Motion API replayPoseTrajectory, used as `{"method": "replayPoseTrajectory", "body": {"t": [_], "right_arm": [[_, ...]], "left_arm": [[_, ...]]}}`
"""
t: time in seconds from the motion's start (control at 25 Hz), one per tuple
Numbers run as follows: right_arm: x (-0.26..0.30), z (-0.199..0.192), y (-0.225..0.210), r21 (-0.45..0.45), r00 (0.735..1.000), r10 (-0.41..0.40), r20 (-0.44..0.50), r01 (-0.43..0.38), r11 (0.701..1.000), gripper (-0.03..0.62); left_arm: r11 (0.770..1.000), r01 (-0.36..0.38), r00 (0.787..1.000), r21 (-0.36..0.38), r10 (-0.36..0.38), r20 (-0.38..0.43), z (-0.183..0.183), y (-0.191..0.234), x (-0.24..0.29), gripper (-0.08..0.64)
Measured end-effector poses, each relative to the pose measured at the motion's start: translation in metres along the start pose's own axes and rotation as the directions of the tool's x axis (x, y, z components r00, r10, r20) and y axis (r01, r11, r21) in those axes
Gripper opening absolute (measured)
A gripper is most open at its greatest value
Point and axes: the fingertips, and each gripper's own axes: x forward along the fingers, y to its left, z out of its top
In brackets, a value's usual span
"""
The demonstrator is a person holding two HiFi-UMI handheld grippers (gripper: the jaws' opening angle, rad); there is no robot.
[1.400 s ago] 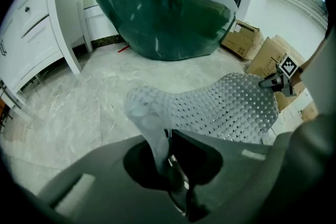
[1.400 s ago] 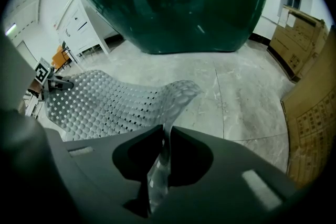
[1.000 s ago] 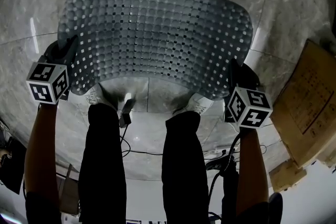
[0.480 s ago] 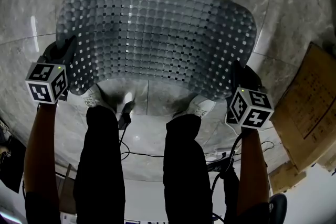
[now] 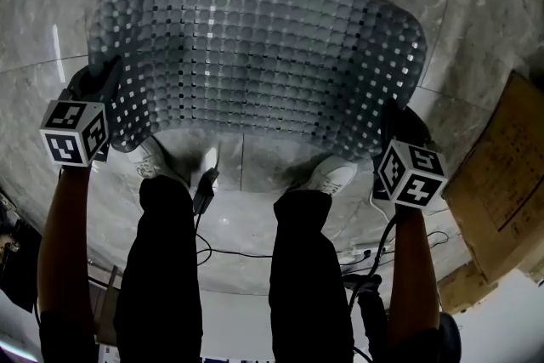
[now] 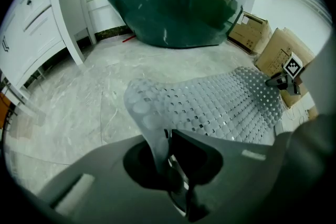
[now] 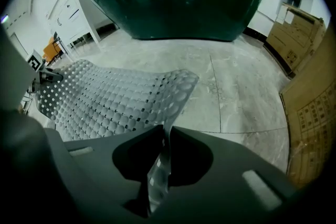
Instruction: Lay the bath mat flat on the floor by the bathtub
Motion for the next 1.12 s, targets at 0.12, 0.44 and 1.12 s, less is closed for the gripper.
{"method": "replayPoseTrajectory", "body": {"t": [0.12, 0.44, 1.12], "right_arm": [[0.008, -0.004, -0.005, -0.011, 1.0, -0.028, -0.008, 0.028, 1.0, 0.055], [0.02, -0.01, -0.012, -0.021, 0.998, -0.057, -0.024, 0.056, 0.998, 0.058], [0.024, -0.017, -0.021, 0.054, 0.997, -0.08, 0.001, 0.08, 0.995, 0.118]], "left_arm": [[1.0, -0.003, 1.0, 0.001, 0.003, -0.002, -0.006, 0.002, 0.006, 0.028], [1.0, -0.01, 0.999, 0.027, 0.011, -0.032, -0.013, 0.01, 0.022, 0.031], [0.997, -0.035, 0.994, 0.067, 0.041, -0.1, -0.025, 0.025, 0.032, 0.104]]}}
